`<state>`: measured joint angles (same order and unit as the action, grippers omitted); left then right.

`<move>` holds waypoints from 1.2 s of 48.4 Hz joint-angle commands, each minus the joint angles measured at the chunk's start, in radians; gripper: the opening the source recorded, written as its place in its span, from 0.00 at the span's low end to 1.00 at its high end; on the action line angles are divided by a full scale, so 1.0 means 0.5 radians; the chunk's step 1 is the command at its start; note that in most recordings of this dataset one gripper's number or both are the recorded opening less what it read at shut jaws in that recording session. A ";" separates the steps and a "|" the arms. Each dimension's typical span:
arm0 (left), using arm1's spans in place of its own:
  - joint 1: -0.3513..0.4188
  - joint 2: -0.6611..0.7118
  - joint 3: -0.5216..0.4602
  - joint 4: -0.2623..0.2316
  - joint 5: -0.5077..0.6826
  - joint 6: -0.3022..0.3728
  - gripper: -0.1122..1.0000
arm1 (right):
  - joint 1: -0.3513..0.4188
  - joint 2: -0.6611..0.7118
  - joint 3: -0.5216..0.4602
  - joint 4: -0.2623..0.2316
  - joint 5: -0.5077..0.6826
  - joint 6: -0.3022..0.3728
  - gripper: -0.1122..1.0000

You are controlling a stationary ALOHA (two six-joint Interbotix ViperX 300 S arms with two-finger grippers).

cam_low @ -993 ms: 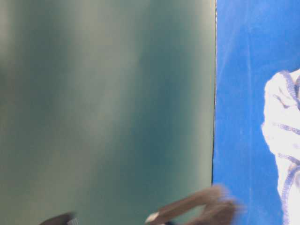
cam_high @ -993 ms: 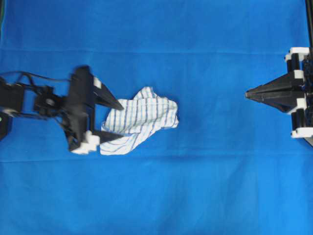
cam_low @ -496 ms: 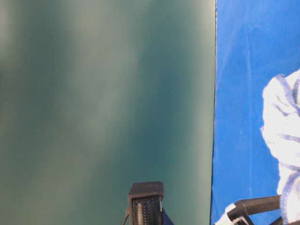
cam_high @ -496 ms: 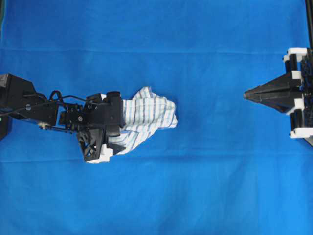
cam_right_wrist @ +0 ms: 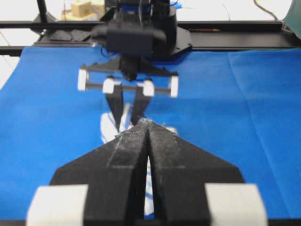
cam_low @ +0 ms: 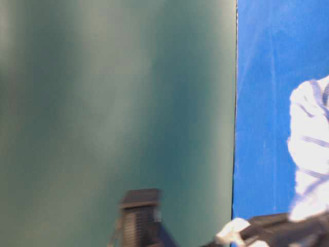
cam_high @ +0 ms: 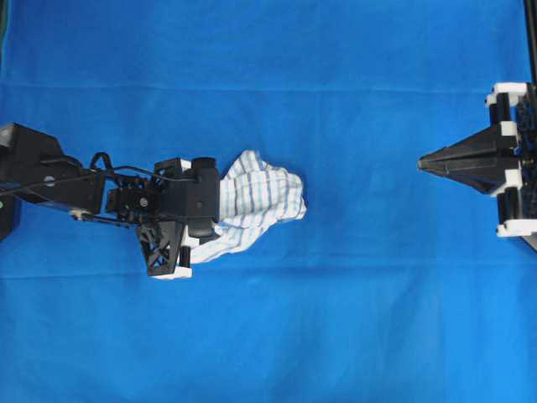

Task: Hand over the towel.
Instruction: 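Reach the left gripper to the towel and grasp its edge, then lift the towel with the left gripper toward the table center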

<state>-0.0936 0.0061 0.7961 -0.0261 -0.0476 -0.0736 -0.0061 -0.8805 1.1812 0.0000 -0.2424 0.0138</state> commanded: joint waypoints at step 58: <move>0.120 -0.506 -0.301 0.006 -0.752 0.405 0.12 | 0.000 0.196 -0.052 0.003 -0.285 0.003 0.10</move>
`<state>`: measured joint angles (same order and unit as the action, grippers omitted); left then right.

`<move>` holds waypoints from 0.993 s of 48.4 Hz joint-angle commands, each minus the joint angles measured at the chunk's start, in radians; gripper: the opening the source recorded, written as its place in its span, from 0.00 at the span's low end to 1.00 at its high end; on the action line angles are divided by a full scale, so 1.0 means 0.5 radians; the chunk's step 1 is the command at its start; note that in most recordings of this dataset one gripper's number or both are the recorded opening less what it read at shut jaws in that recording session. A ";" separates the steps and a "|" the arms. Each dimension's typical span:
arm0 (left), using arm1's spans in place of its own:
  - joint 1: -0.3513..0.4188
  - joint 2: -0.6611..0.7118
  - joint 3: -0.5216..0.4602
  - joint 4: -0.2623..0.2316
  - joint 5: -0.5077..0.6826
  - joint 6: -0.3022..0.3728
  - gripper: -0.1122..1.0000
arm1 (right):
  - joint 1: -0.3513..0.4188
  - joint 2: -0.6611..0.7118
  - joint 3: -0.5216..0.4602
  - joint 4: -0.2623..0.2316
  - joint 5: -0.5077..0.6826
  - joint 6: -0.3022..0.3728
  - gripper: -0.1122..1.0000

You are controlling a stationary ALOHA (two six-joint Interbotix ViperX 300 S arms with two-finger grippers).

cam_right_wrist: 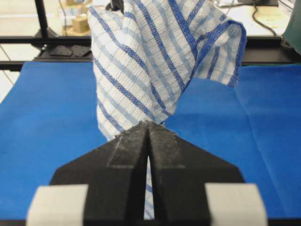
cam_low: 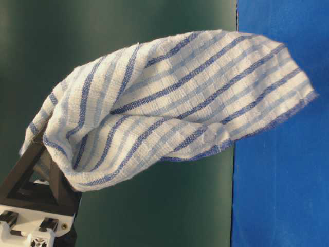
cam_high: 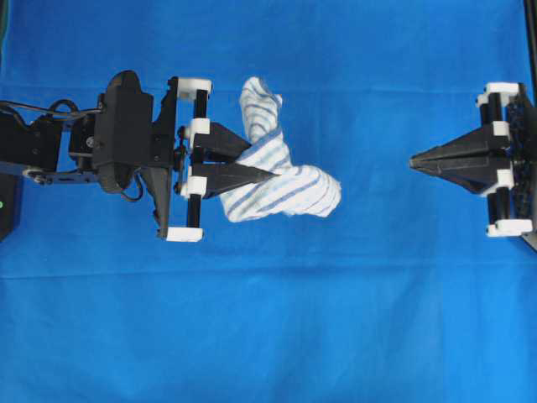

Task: Hand over the towel.
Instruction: 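Lift the towel with the left gripper toward the table center, then move the right gripper to the held towel and close on it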

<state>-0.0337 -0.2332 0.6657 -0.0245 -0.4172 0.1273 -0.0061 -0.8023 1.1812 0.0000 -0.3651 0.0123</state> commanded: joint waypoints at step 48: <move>0.000 -0.034 -0.031 0.000 0.034 0.009 0.12 | 0.052 1.301 -0.988 0.006 -0.267 0.107 0.75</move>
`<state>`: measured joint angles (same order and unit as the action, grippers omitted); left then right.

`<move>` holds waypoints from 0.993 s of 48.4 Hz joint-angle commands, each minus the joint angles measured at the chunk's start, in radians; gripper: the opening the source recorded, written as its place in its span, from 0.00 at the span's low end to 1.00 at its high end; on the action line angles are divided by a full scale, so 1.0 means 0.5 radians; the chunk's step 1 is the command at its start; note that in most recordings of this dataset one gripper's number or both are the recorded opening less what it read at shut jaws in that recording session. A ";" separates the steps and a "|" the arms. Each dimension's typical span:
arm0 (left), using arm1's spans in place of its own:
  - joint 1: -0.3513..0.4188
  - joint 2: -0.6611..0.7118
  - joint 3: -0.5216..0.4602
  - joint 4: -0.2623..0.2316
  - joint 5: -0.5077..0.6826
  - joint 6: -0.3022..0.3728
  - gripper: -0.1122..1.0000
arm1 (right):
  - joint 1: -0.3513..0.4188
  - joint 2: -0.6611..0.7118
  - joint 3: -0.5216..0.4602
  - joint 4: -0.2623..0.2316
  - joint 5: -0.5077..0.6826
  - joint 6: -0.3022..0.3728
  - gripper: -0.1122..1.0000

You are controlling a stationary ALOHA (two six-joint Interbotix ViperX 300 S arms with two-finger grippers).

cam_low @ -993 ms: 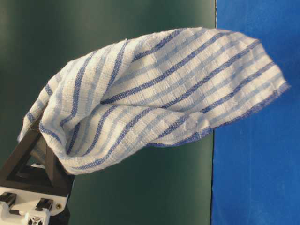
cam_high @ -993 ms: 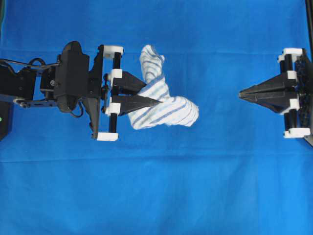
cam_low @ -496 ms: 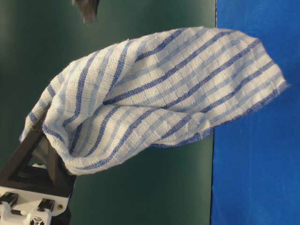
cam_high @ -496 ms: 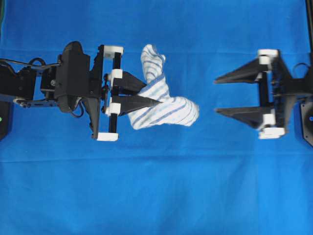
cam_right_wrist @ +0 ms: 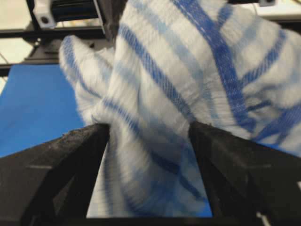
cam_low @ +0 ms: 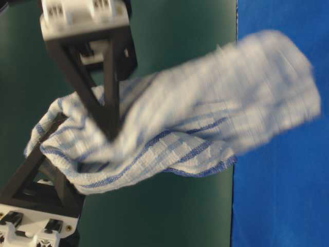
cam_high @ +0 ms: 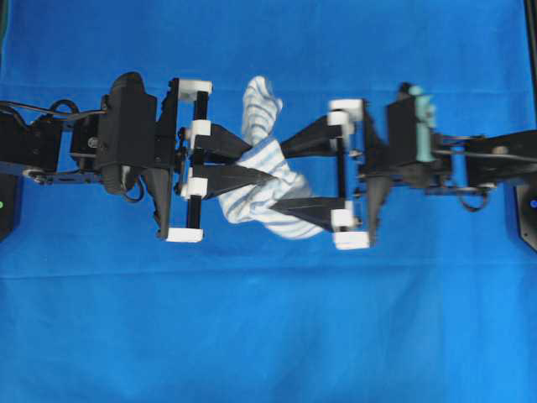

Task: Hand over the towel.
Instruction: 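Move the right gripper to the held towel and close on it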

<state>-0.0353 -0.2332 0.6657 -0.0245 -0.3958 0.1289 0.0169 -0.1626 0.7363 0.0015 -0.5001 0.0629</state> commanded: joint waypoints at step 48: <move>-0.012 -0.055 -0.015 -0.003 -0.052 -0.034 0.27 | 0.006 -0.012 -0.135 -0.009 0.114 -0.012 0.21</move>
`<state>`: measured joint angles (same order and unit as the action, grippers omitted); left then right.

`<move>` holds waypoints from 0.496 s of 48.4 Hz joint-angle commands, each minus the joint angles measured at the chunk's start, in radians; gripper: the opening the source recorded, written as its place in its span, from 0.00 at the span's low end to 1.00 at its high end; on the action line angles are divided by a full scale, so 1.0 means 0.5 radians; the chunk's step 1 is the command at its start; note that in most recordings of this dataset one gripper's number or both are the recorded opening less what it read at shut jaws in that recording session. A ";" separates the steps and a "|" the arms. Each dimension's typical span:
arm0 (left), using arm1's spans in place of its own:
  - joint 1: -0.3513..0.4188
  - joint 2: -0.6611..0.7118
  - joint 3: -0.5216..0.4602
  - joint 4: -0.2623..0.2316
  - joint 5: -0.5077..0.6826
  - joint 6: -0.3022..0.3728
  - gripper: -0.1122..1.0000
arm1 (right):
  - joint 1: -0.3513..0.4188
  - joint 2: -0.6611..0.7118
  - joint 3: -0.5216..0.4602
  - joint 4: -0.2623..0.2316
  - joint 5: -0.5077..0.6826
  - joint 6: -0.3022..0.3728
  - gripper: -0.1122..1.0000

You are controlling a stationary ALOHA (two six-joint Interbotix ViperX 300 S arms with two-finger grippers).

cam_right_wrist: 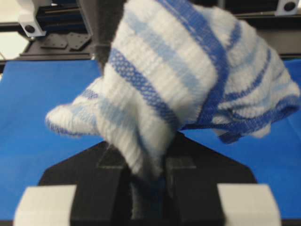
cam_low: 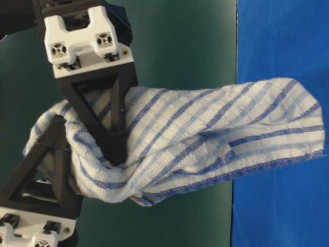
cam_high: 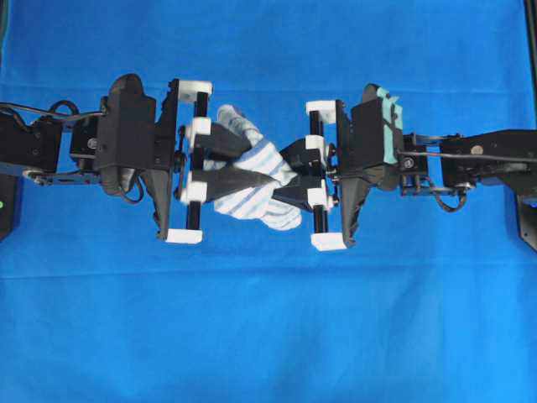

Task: Hand over the towel.
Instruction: 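Move the right gripper to the held towel and close on it, then open the left gripper and pull it back to the left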

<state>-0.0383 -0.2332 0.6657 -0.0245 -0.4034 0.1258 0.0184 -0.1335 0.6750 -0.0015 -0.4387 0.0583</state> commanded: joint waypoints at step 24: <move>-0.006 -0.454 0.377 -0.009 -0.074 -0.046 0.94 | 0.003 -0.509 0.331 0.000 0.101 0.000 0.21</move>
<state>-0.0399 -0.4172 0.8468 -0.0261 -0.4310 0.1058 0.0184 -0.3359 0.8314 -0.0015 -0.3896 0.0583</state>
